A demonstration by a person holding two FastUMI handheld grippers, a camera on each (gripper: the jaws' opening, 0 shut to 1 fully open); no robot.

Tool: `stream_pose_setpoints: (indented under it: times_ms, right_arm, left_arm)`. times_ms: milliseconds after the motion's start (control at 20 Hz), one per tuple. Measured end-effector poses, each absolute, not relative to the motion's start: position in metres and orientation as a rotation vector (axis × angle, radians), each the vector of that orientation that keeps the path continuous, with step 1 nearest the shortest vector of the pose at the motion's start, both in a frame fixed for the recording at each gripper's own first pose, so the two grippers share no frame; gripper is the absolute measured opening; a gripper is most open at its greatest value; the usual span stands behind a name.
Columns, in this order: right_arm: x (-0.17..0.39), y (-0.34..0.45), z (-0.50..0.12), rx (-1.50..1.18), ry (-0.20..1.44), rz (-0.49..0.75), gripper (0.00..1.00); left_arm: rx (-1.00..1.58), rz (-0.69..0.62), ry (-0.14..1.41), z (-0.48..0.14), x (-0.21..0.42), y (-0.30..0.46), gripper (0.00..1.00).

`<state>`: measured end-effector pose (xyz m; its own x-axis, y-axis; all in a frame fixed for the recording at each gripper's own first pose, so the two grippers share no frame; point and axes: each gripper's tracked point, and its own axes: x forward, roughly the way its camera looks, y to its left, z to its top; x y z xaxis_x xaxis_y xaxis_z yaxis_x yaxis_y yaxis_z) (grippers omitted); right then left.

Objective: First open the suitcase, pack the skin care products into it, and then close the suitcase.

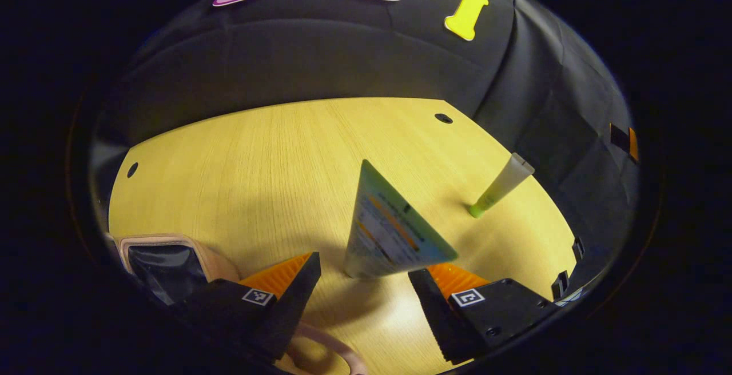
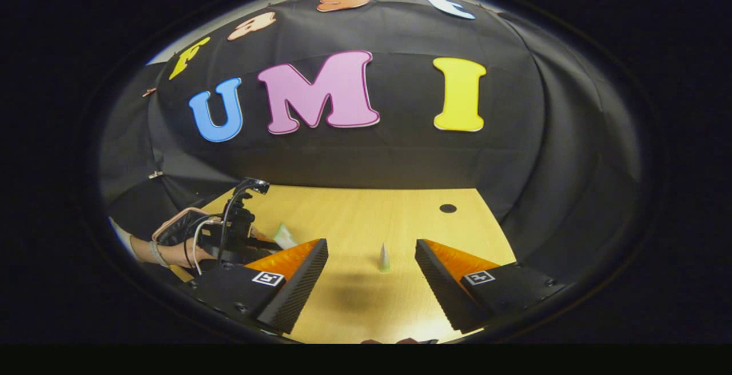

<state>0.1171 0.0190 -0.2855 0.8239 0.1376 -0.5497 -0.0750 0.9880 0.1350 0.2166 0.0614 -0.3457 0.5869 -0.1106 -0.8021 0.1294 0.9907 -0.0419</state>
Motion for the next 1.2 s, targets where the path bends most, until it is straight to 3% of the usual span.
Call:
stream_pose_setpoints:
  times_ms: [200,300,350,450,550,600,700,850,900,1000,1050,1200]
  right_arm:
    - [0.135,0.011,-0.351,0.125,0.695,0.145,0.97]
    - [0.143,0.017,-0.383,0.12,0.75,0.18,0.98]
    - [0.148,0.022,-0.401,0.114,0.781,0.204,0.98]
    - [0.155,0.032,-0.435,0.105,0.839,0.241,0.98]
    - [0.161,0.036,-0.465,0.107,0.885,0.256,0.98]
    - [0.163,0.036,-0.479,0.103,0.91,0.251,0.91]
    - [0.169,0.03,-0.506,0.08,0.949,0.219,0.88]
    - [0.174,0.021,-0.52,0.092,0.984,0.168,0.26]
    - [0.173,0.025,-0.519,0.121,0.989,0.162,0.32]
    - [0.171,0.031,-0.507,0.166,0.988,0.178,0.29]
    - [0.172,0.03,-0.497,0.171,0.971,0.183,0.22]
    - [0.164,0.036,-0.461,0.196,0.927,0.214,0.29]
  left_arm:
    - [0.006,-0.138,0.951,-0.364,0.235,0.056,0.99]
    - [0.02,-0.122,0.955,-0.367,0.238,0.061,0.6]
    - [0.024,-0.116,0.948,-0.369,0.244,0.06,0.46]
    - [0.008,-0.1,0.96,-0.37,0.245,0.061,0.51]
    - [-0.008,-0.086,0.969,-0.369,0.245,0.061,0.44]
    - [-0.013,-0.08,0.974,-0.369,0.245,0.061,0.48]
    - [-0.026,-0.068,0.991,-0.37,0.242,0.061,0.45]
    - [-0.059,-0.059,1.037,-0.37,0.242,0.061,0.48]
    - [-0.078,-0.058,1.058,-0.37,0.242,0.06,0.47]
    - [-0.175,-0.074,1.116,-0.36,0.234,0.054,0.46]
    - [-0.236,-0.099,1.106,-0.346,0.236,0.051,0.45]
    - [-0.33,-0.189,1.083,-0.281,0.211,0.04,0.45]
